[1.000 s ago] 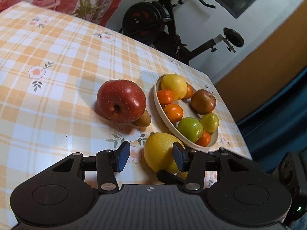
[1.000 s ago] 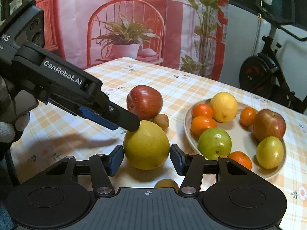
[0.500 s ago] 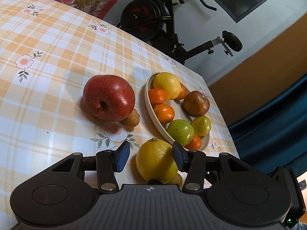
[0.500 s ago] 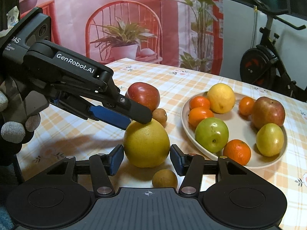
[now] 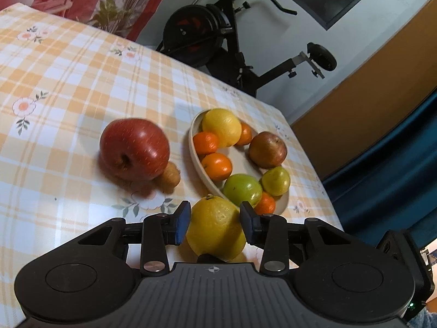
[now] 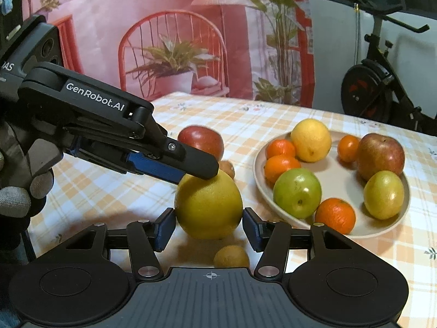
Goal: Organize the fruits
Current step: 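Close the left gripper on the grapefruit and lift it toward the plate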
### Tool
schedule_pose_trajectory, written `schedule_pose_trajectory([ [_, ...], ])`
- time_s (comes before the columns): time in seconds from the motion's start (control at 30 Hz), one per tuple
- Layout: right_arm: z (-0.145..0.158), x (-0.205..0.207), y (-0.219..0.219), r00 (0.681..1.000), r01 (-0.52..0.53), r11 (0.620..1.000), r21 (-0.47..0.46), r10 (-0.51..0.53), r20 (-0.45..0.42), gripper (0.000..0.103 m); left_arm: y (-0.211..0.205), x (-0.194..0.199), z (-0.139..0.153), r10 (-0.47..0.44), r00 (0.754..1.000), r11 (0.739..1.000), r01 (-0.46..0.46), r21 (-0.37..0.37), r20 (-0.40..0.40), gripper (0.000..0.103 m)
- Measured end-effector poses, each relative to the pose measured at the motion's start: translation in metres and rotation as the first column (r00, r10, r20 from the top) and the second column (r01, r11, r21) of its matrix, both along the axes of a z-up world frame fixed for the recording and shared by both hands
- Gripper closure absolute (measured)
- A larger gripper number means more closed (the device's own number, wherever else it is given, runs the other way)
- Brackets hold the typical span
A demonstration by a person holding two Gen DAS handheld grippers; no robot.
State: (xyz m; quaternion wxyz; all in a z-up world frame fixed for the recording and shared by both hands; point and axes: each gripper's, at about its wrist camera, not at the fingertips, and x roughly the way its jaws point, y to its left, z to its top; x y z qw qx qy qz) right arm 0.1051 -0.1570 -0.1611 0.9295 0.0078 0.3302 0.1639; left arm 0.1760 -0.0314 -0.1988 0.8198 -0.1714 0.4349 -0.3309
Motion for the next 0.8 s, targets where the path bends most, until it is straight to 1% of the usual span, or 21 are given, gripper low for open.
schedule_pose_trajectory([
  [0.2,0.002,-0.001,-0.005,1.0,0.014,1.0,0.017,-0.015,0.008,0.053,-0.008,0.0,0.005,-0.001,1.0,1.0,0.001,0.014,-0.002,0.061],
  [0.37,0.008,-0.006,-0.01,0.999,0.029,0.999,0.035,-0.03,0.043,0.053,-0.012,-0.003,0.017,-0.001,1.0,1.0,0.0,0.015,0.029,0.061],
  [0.6,0.032,-0.007,-0.029,0.991,0.064,0.997,0.052,-0.07,0.116,0.053,-0.034,0.002,0.048,-0.028,0.995,1.0,0.027,0.015,0.091,0.061],
  [0.8,0.056,0.008,-0.058,0.981,0.108,0.993,0.048,-0.115,0.157,0.053,-0.067,0.02,0.068,-0.067,0.988,0.998,0.064,0.02,0.14,0.061],
])
